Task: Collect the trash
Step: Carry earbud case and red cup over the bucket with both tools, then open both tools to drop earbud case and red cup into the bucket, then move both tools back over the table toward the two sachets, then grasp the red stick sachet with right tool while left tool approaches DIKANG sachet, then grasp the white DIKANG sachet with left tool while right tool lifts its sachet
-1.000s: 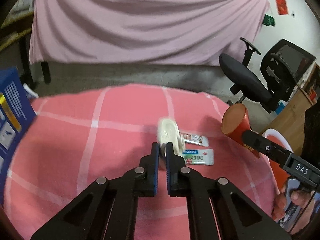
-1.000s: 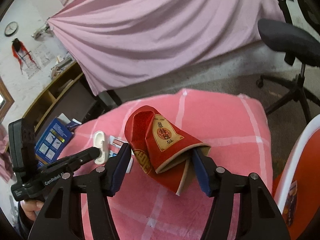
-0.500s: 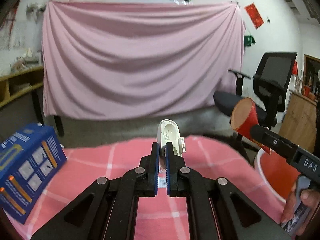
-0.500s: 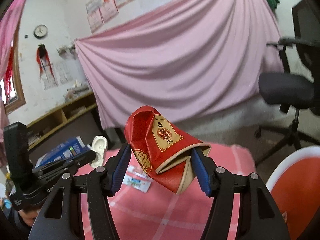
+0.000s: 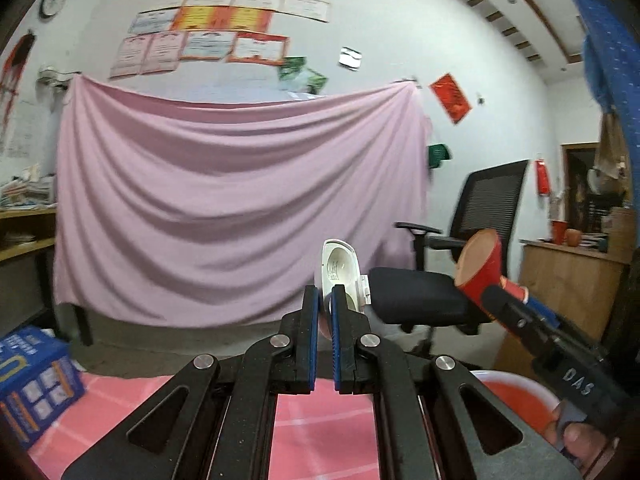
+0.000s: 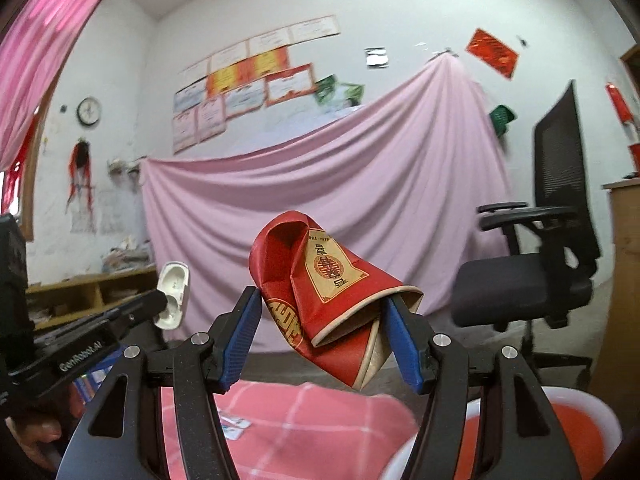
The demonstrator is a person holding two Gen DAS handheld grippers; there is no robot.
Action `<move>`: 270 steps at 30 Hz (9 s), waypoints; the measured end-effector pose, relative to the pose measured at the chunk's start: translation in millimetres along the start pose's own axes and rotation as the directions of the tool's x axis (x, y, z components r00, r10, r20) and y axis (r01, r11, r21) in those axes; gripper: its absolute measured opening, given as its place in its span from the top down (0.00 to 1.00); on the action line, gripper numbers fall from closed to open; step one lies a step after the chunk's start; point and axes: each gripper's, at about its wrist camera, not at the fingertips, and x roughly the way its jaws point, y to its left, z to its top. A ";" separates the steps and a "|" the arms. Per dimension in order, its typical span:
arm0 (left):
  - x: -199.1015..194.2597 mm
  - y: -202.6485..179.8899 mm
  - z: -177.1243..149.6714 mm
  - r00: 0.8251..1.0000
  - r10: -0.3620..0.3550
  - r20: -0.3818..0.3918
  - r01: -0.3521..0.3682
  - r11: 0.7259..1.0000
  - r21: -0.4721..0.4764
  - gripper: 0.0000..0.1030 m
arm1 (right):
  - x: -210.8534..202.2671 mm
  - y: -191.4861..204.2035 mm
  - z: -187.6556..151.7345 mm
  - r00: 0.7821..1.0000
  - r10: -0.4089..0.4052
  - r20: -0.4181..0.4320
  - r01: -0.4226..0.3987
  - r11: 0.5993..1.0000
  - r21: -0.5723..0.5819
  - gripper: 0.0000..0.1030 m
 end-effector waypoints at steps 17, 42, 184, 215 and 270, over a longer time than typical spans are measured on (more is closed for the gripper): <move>58.8 -131.7 -20.8 0.964 -0.207 -0.169 0.210 0.978 0.001 0.96 | -44.6 -112.1 -1.2 0.972 -0.184 -0.142 0.206 0.966 0.157 0.40; 118.7 -121.1 -58.7 0.820 -0.238 -0.520 0.165 0.969 -0.183 0.96 | -6.5 -168.8 -58.3 0.779 -0.106 -0.618 0.367 0.876 0.312 0.23; 40.1 194.4 -64.2 0.814 0.290 -0.503 -0.367 0.928 -0.059 0.02 | 184.7 96.8 -110.3 0.751 0.039 -0.659 -0.179 0.973 -0.147 0.16; 72.3 186.1 -76.6 0.753 0.016 -0.658 -0.185 0.965 -0.188 0.06 | 196.3 89.1 -142.8 0.543 0.081 -0.836 -0.286 0.954 -0.093 0.86; 122.3 137.2 -84.3 0.727 -0.020 -0.686 -0.088 0.988 -0.123 0.44 | 143.5 65.1 -110.4 0.727 0.046 -0.685 -0.265 0.939 -0.218 0.86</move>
